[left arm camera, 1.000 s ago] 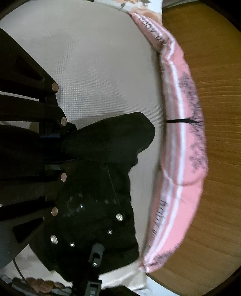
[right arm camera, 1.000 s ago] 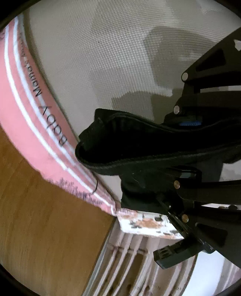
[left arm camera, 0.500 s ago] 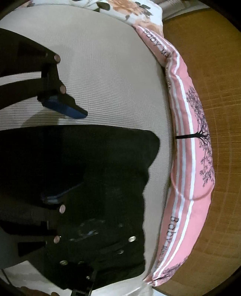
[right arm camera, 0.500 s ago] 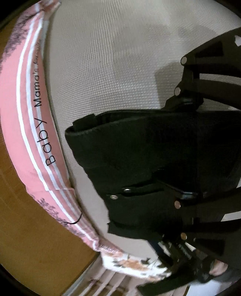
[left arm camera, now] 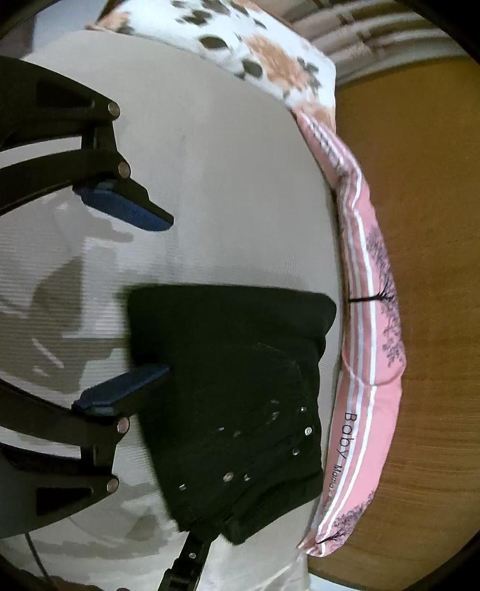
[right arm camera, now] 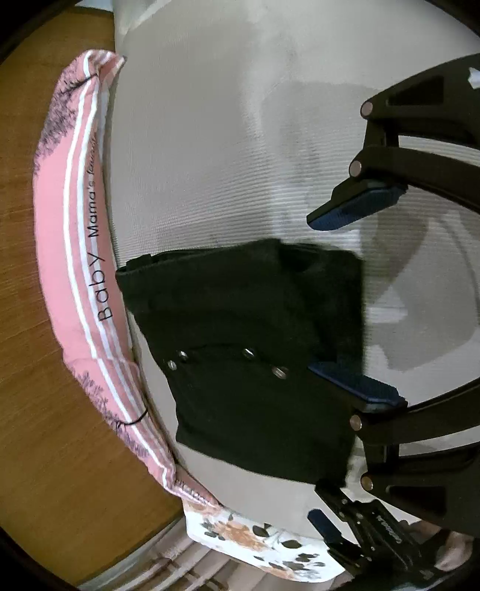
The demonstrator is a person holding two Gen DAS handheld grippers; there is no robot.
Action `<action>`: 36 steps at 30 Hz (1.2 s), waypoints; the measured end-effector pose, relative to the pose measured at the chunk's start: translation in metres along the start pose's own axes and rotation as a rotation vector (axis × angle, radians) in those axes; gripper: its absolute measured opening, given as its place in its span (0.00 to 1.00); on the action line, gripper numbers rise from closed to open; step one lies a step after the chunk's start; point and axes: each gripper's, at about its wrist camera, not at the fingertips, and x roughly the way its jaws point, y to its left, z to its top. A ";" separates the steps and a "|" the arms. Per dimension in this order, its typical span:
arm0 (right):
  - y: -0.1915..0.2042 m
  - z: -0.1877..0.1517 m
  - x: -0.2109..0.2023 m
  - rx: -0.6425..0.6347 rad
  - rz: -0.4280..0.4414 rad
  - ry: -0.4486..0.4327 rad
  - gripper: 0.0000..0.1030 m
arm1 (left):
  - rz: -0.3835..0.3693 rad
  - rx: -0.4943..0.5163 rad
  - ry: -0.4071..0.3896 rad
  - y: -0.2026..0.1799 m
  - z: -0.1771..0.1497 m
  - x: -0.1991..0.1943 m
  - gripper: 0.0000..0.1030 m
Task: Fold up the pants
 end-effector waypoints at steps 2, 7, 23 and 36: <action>0.008 -0.009 -0.012 -0.006 -0.012 -0.023 0.76 | 0.006 -0.013 -0.011 0.000 -0.012 -0.016 0.78; 0.029 -0.028 -0.038 -0.073 -0.070 -0.089 0.87 | 0.009 -0.043 -0.020 0.000 -0.031 -0.040 0.79; 0.064 -0.058 -0.068 -0.191 -0.106 -0.139 0.99 | 0.034 -0.068 -0.026 -0.002 -0.044 -0.062 0.82; 0.058 -0.061 -0.068 -0.157 -0.089 -0.124 0.99 | 0.036 -0.053 -0.029 -0.010 -0.046 -0.066 0.82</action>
